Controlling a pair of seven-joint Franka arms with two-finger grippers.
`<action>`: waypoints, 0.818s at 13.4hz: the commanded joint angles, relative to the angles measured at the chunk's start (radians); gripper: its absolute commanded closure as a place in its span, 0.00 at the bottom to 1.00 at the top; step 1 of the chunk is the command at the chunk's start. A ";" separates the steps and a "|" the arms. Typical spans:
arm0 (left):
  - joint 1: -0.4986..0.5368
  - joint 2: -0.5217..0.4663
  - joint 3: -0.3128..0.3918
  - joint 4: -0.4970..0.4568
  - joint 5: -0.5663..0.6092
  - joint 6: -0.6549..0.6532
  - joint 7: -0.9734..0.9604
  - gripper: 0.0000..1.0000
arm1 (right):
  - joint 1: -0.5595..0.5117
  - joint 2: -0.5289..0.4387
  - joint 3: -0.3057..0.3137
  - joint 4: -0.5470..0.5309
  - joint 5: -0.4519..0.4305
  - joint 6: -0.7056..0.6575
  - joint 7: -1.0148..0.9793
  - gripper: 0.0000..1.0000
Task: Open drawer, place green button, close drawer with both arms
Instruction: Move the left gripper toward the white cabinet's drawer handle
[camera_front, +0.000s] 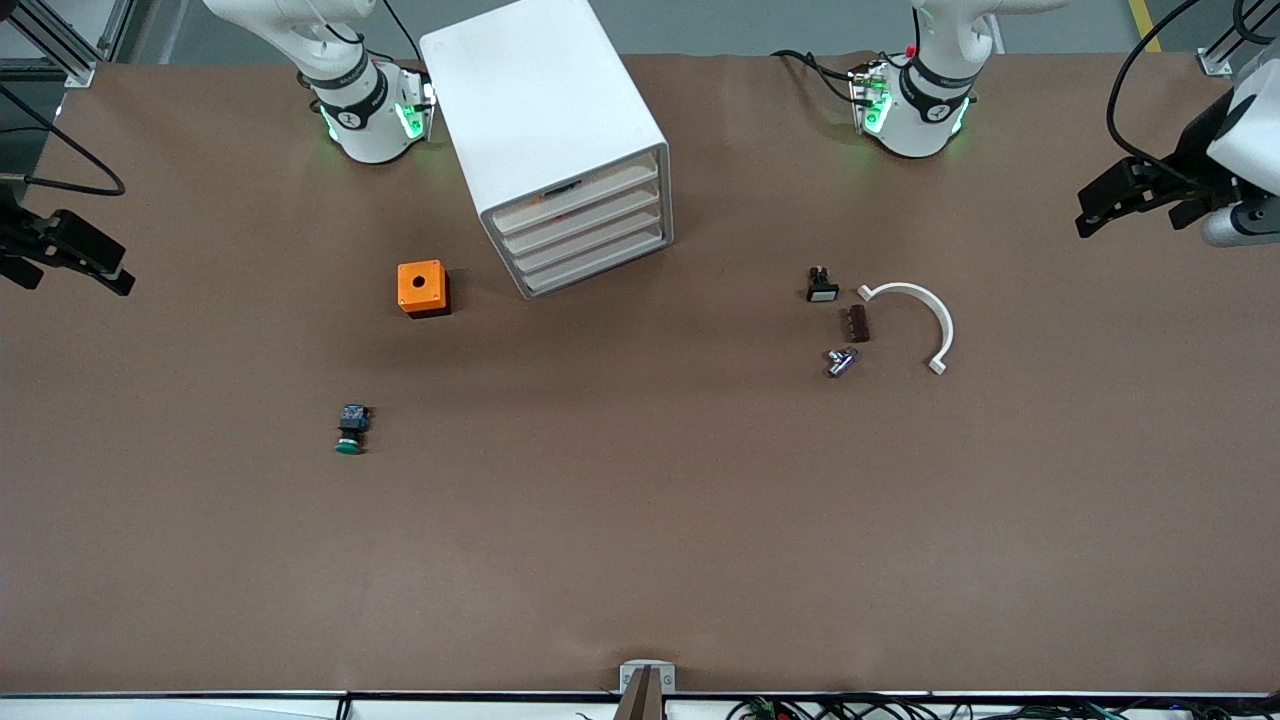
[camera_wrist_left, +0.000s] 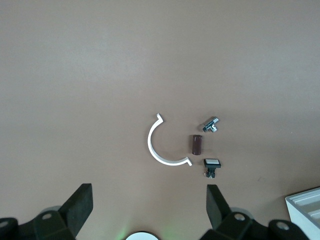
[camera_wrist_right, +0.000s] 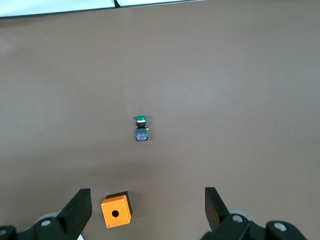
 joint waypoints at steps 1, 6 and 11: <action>-0.002 0.023 0.000 0.043 0.011 -0.026 0.002 0.00 | -0.007 -0.012 0.008 0.000 -0.010 0.000 -0.005 0.00; -0.011 0.148 -0.001 0.093 0.003 -0.025 0.004 0.00 | -0.008 -0.012 0.008 0.000 -0.010 0.000 -0.006 0.00; -0.123 0.427 -0.015 0.119 0.000 0.135 -0.034 0.00 | -0.007 -0.012 0.008 0.000 -0.009 0.000 -0.006 0.00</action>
